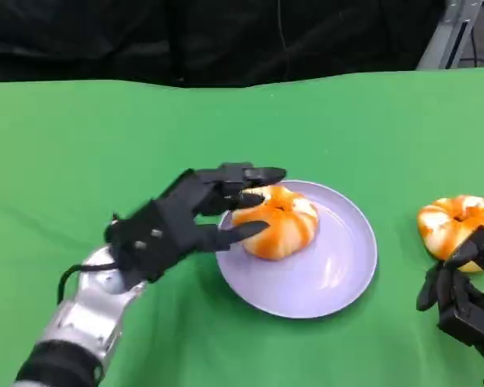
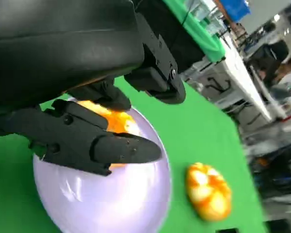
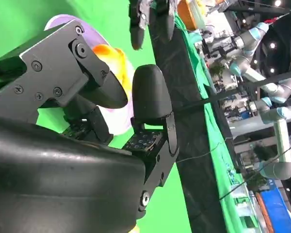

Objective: Grasp the bread from the table and place it into the plate.

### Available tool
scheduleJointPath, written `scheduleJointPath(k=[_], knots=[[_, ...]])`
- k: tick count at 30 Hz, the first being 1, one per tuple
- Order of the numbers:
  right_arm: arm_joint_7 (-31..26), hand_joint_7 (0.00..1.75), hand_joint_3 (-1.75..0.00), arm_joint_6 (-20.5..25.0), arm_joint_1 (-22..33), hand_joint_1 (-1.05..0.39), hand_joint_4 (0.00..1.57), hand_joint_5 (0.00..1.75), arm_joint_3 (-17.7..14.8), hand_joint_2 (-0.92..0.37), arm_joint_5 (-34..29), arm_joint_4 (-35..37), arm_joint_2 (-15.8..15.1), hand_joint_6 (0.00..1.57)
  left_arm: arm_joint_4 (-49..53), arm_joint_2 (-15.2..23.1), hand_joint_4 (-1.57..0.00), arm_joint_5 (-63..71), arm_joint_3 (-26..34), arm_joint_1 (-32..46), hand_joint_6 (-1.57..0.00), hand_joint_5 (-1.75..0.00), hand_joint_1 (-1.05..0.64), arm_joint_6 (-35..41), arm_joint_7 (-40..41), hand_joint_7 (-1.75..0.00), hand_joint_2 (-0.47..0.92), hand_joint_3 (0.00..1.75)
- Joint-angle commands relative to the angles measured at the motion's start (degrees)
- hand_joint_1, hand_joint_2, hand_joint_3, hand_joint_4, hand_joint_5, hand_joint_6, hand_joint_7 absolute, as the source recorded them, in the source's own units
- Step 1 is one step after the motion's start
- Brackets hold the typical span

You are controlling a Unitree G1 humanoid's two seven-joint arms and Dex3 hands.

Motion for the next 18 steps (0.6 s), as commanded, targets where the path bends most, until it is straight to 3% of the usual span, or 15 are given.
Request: scheduleJointPath(k=[1, 3, 4, 6, 7, 8, 9, 11, 14, 18], knots=[[-0.7, 1.66, -1.43, 0.6, 0.9, -0.04, 0.92, 1.75, -0.1, -0.44, 0.3, -1.5, -0.4, 0.76, -8.2, -0.6, -0.99, -9.8, 5.5, 5.9, -0.95, -0.33, -0.05, 8.7, -4.7, -0.08, 0.84, 0.62], [-0.4, 1.66, -1.42, 0.3, 1.0, -0.04, 0.92, 1.75, -0.1, -0.44, 0.4, -1.4, -0.4, 0.76, -11.2, -1.3, -0.98, -15.1, 8.0, 8.0, -1.08, -0.59, -0.03, 13.2, -7.0, -0.07, 0.72, 0.89], [-0.4, 1.66, -1.42, 0.3, 1.0, -0.04, 0.92, 1.75, -0.2, -0.44, 0.4, -1.4, -0.5, 0.76, -12.5, -1.4, -0.95, -16.9, 9.0, 9.0, -1.18, -0.87, -0.05, 15.1, -7.8, -0.10, 0.66, 1.01], [-0.3, 1.66, -1.42, 0.6, 1.1, -0.04, 0.92, 1.75, -0.2, -0.44, 0.6, -1.6, -0.5, 0.76, -14.9, -1.6, -0.93, -21.3, 11.1, 10.9, -1.28, -1.16, -0.08, 19.3, -10.1, -0.22, 0.57, 1.16], [-0.3, 1.66, -1.42, 0.6, 1.1, -0.04, 0.92, 1.75, -0.3, -0.44, 0.7, -1.6, -0.6, 0.76, -15.5, -1.7, -0.95, -23.9, 12.1, 11.7, -1.25, -1.27, -0.08, 21.2, -12.2, -0.47, 0.50, 1.28], [-0.2, 1.66, -1.42, 0.6, 1.1, -0.04, 0.92, 1.75, -0.4, -0.44, 0.8, -1.5, -0.7, 0.76, -15.9, -1.7, -0.97, -26.5, 13.1, 12.4, -1.13, -1.41, -0.06, 23.0, -14.3, -0.87, 0.45, 1.40], [-0.3, 1.66, -1.42, 0.7, 1.1, -0.04, 0.92, 1.75, -0.4, -0.44, 0.8, -1.5, -0.7, 0.75, -16.2, -1.5, -0.97, -28.1, 13.9, 13.0, -1.08, -1.47, -0.05, 24.6, -15.8, -1.05, 0.43, 1.45], [-0.4, 1.66, -1.41, 0.6, 1.2, -0.05, 0.91, 1.75, -0.3, -0.44, 0.4, -1.6, -0.8, 0.75, -17.0, -1.0, -0.99, -30.0, 15.1, 14.2, -1.03, -1.57, -0.06, 27.7, -17.1, -1.25, 0.40, 1.49], [-0.4, 1.66, -1.40, 0.6, 1.3, -0.05, 0.91, 1.75, -0.4, -0.44, 0.4, -1.8, -0.9, 0.74, -18.6, -0.2, -0.97, -32.0, 17.0, 16.6, -0.97, -1.69, -0.05, 31.8, -17.6, -1.43, 0.40, 1.47], [-0.7, 1.66, -1.39, 0.9, 1.5, -0.05, 0.92, 1.75, -0.3, -0.44, 0.3, -2.1, -0.8, 0.75, -18.1, 0.8, -0.93, -34.8, 19.9, 19.2, -0.92, -1.74, -0.06, 35.6, -20.5, -1.53, 0.42, 1.41]])
